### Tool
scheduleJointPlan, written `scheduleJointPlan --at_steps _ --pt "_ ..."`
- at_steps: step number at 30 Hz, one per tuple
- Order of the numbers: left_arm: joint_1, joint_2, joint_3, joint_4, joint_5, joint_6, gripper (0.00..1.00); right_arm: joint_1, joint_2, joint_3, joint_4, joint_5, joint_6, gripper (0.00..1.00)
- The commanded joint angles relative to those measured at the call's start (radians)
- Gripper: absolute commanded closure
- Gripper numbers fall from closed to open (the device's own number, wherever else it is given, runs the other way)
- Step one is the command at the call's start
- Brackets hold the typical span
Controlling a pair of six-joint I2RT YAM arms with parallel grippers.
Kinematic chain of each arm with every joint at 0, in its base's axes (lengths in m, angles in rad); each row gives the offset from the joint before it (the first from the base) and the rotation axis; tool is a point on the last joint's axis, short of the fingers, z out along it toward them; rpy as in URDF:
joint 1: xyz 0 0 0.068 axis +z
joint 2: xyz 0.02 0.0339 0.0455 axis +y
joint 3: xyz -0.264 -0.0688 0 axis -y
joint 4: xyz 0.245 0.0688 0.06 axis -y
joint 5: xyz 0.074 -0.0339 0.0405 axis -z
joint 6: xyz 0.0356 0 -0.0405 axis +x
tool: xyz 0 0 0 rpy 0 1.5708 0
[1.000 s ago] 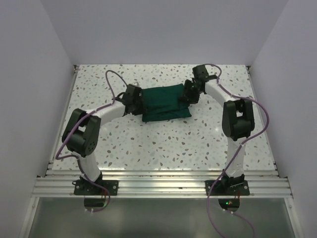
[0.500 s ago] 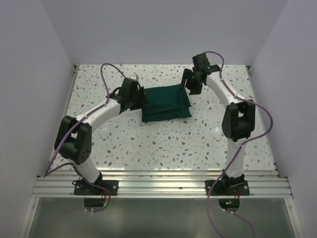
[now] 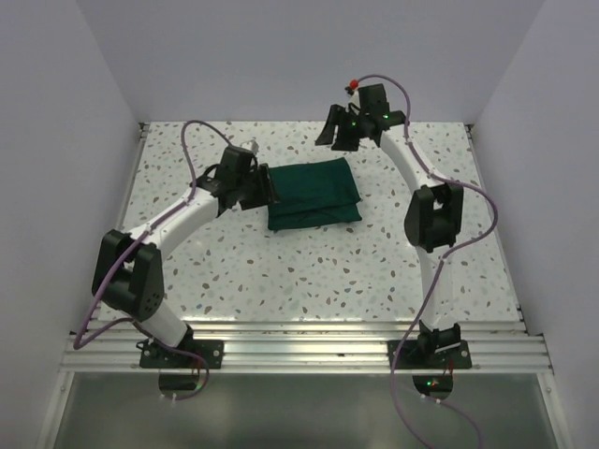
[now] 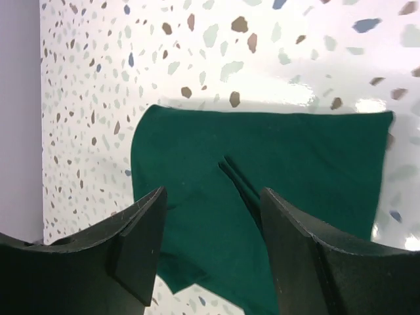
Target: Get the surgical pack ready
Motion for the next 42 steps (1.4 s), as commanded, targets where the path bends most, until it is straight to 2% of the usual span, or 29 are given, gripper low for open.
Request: scheduleJointPlan --at_steps 1,6,13,23,26,28,34,37,42 --pt "0.023 -0.048 -0.014 -0.008 0.059 0.031 0.44 0.003 0.089 0.034 0.090 -0.164 -0.009 0.38" --pt "0.024 -0.075 -0.058 0.020 0.107 0.023 0.44 0.004 0.129 -0.026 0.198 -0.222 0.017 0.38" --pt "0.024 -0.115 -0.114 0.043 0.128 0.010 0.45 0.014 0.160 -0.050 0.209 -0.302 0.006 0.43" --pt "0.024 -0.147 -0.169 0.064 0.122 -0.015 0.46 0.032 0.097 -0.195 0.210 -0.326 -0.035 0.42" --pt "0.024 -0.150 -0.187 0.075 0.131 -0.024 0.46 0.032 0.095 -0.199 0.203 -0.352 -0.034 0.58" --pt "0.024 -0.155 -0.195 0.082 0.134 -0.030 0.46 0.033 0.088 -0.204 0.204 -0.374 -0.031 0.61" --pt "0.023 -0.157 -0.212 0.101 0.144 -0.040 0.47 0.033 0.040 -0.245 0.203 -0.389 -0.035 0.58" --pt "0.021 -0.158 -0.220 0.104 0.147 -0.040 0.47 0.033 0.017 -0.261 0.207 -0.385 -0.037 0.49" --pt "0.021 -0.163 -0.230 0.106 0.145 -0.035 0.47 0.032 -0.013 -0.276 0.232 -0.374 -0.035 0.48"
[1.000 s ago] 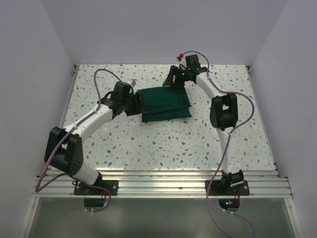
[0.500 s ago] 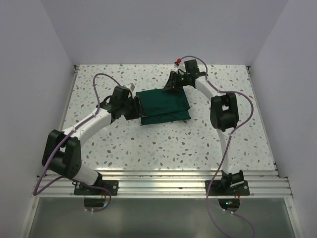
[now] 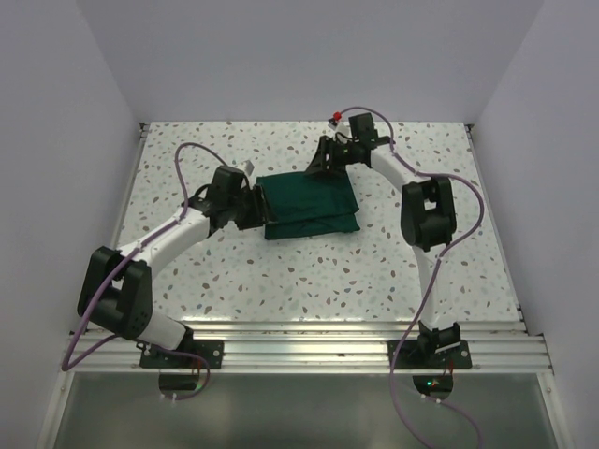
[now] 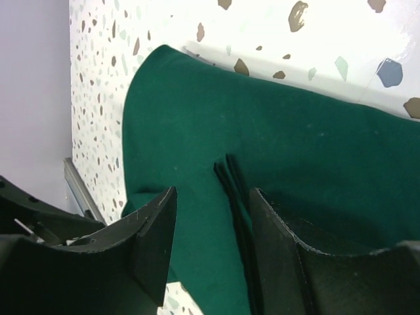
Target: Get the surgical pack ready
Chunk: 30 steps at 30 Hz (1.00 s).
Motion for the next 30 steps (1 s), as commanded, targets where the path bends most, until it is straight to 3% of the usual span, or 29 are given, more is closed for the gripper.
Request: scheduleJointPlan --at_steps 1,8,16,21,26,30 --pt "0.004 -0.035 -0.006 0.042 0.017 -0.004 0.47 0.009 -0.088 -0.004 -0.006 -0.026 -0.008 0.48" --pt "0.004 -0.029 0.006 0.036 0.014 0.007 0.47 0.007 -0.104 -0.023 -0.029 -0.040 -0.028 0.50" --pt "0.004 -0.020 0.011 0.034 0.021 0.012 0.47 -0.004 -0.117 -0.051 -0.055 0.019 -0.079 0.45" --pt "0.005 -0.015 0.014 0.036 0.021 0.013 0.47 -0.002 -0.111 -0.043 -0.088 -0.006 -0.100 0.59" --pt "0.004 -0.008 0.020 0.036 0.021 0.013 0.48 -0.004 -0.133 -0.077 -0.106 0.002 -0.126 0.58" --pt "0.004 -0.008 0.018 0.037 0.020 0.012 0.48 -0.002 -0.137 -0.085 -0.114 -0.007 -0.133 0.80"
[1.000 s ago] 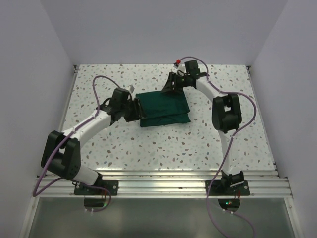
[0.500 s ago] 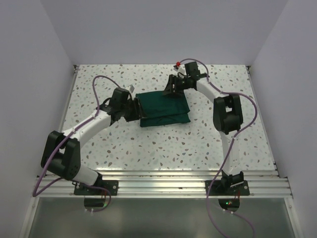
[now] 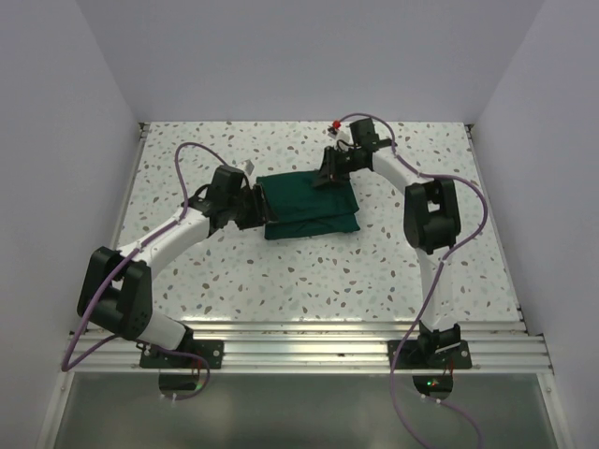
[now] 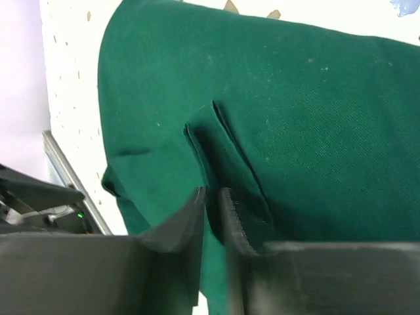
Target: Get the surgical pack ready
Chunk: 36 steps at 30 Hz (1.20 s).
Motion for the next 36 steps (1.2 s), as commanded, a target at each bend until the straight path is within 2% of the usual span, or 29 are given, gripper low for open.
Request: scheduleJointPlan --at_steps 1,4,7,12,22,27,29,30,31,34,36 --pt "0.004 -0.004 0.017 0.031 0.017 0.010 0.48 -0.003 -0.078 0.002 -0.029 -0.016 -0.024 0.90" --pt "0.004 -0.003 0.017 0.032 0.020 0.010 0.48 -0.003 -0.104 -0.018 0.011 -0.030 0.008 1.00" --pt "0.004 -0.004 0.015 0.037 0.017 0.010 0.48 -0.003 -0.148 -0.069 0.101 -0.078 0.080 1.00" --pt "0.001 -0.023 0.014 0.029 -0.002 0.008 0.48 0.000 -0.249 -0.165 0.152 -0.114 0.126 1.00" --pt "0.084 -0.055 0.169 -0.063 -0.006 0.019 0.49 0.032 -0.600 -0.597 0.128 -0.133 0.097 1.00" --pt "0.082 -0.041 0.144 -0.031 0.032 0.002 0.49 0.064 -0.745 -0.820 0.132 -0.079 0.114 1.00" --pt "0.081 -0.038 0.132 -0.023 0.038 0.004 0.49 0.066 -0.797 -0.872 0.132 -0.059 0.119 0.96" --pt "0.077 -0.040 0.121 -0.017 0.040 0.007 0.49 0.069 -0.808 -0.912 0.116 -0.038 0.117 0.85" --pt "0.076 -0.036 0.117 -0.015 0.040 0.010 0.49 0.067 -0.822 -0.929 0.111 -0.027 0.116 0.82" --pt "0.068 -0.017 0.117 -0.008 0.043 0.025 0.49 0.069 -0.854 -0.971 0.076 0.035 0.110 0.81" --pt "0.061 0.003 0.123 -0.006 0.050 0.036 0.49 0.067 -0.859 -0.977 0.050 0.058 0.104 0.60"
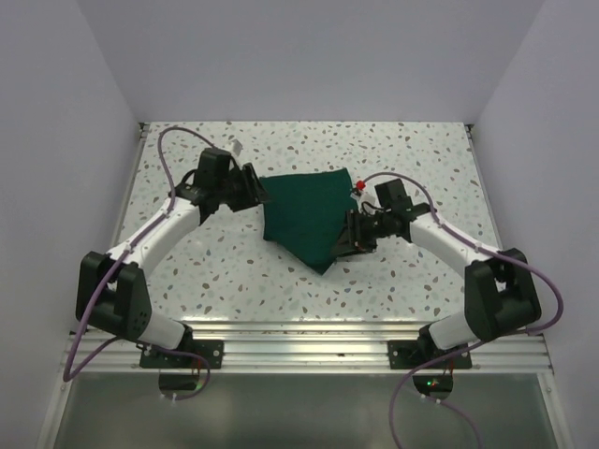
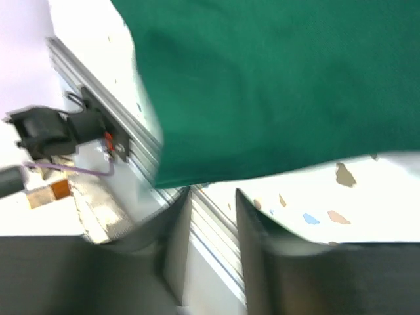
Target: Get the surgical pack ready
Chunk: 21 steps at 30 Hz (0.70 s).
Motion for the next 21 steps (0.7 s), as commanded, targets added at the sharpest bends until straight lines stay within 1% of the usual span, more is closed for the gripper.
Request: scheduleJointPlan --at_steps 1,2,7,10,11,13,14,15,17,20,21 --pt "-0.017 0.042 0.002 0.049 0.034 0.037 0.49 0.002 -0.047 -0.010 -0.045 0.073 -0.006 0.55" --pt "-0.020 0.052 0.008 0.053 0.039 0.038 0.49 0.002 -0.058 -0.012 -0.047 0.079 -0.003 0.50" --pt "-0.040 0.102 0.028 0.087 0.046 0.040 0.49 0.001 -0.102 0.002 -0.055 0.079 0.026 0.47" --pt "-0.046 0.122 0.056 0.089 0.042 0.050 0.49 0.001 -0.128 0.000 -0.053 0.097 0.080 0.39" --pt "-0.046 0.128 0.071 0.087 0.040 0.055 0.49 0.001 -0.136 -0.006 -0.045 0.128 0.101 0.35" --pt "-0.046 0.138 0.086 0.067 0.028 0.066 0.49 0.001 -0.168 -0.029 -0.033 0.175 0.156 0.32" --pt "-0.046 0.136 0.097 0.061 0.022 0.069 0.49 0.001 -0.184 -0.055 -0.024 0.239 0.190 0.29" --pt "-0.046 0.125 0.096 0.057 0.016 0.069 0.49 0.001 -0.197 -0.070 -0.016 0.266 0.206 0.26" --pt "-0.046 0.105 0.081 0.054 0.013 0.072 0.49 0.002 -0.227 -0.107 0.017 0.278 0.229 0.25" --pt "-0.045 0.069 0.051 0.037 0.017 0.073 0.49 0.019 -0.225 -0.223 0.126 0.272 0.291 0.23" --pt "-0.046 0.061 0.044 0.031 0.020 0.073 0.49 0.027 -0.222 -0.243 0.195 0.277 0.301 0.22"
